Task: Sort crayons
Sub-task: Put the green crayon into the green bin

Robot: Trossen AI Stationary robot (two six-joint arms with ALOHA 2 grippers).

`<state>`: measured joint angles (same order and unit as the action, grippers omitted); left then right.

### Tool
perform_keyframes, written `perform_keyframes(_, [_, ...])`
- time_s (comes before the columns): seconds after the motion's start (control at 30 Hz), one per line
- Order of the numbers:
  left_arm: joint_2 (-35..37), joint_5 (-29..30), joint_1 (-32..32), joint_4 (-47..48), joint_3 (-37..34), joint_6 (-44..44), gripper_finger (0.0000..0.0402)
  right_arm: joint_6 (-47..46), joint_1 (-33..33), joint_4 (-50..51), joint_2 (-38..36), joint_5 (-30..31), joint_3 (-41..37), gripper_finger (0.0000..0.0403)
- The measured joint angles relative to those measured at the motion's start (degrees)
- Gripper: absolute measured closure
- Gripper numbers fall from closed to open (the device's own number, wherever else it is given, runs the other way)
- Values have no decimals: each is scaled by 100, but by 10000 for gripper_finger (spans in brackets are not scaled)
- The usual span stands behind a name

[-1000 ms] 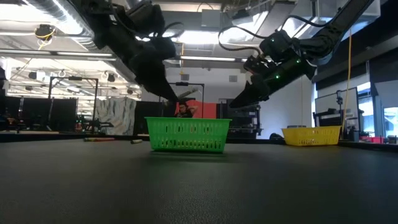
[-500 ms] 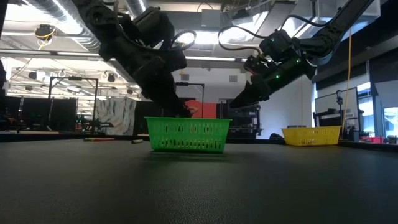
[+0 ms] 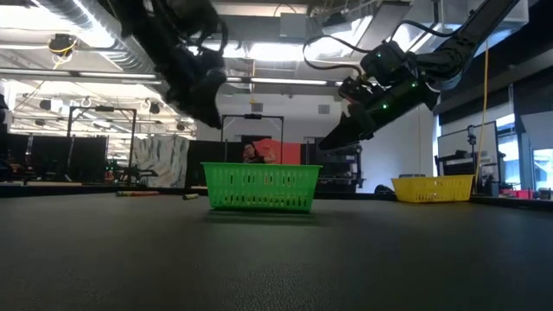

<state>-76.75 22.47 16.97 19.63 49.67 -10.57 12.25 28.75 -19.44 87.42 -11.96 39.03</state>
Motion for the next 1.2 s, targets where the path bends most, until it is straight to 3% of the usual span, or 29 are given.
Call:
perform_keyframes(0.43, [-823,-464,1551,97,-170,-899,294,-197,4,0,0,386,0,172])
perform_keyframes(0.83, [-2011,-987,1875,-370,-173,-1019,294,-197,2,4,0,386,0,172])
perform_keyframes(1.2, [-2151,-1136,1901,-393,-168,-1141,313,-195,2,85,0,385,0,172])
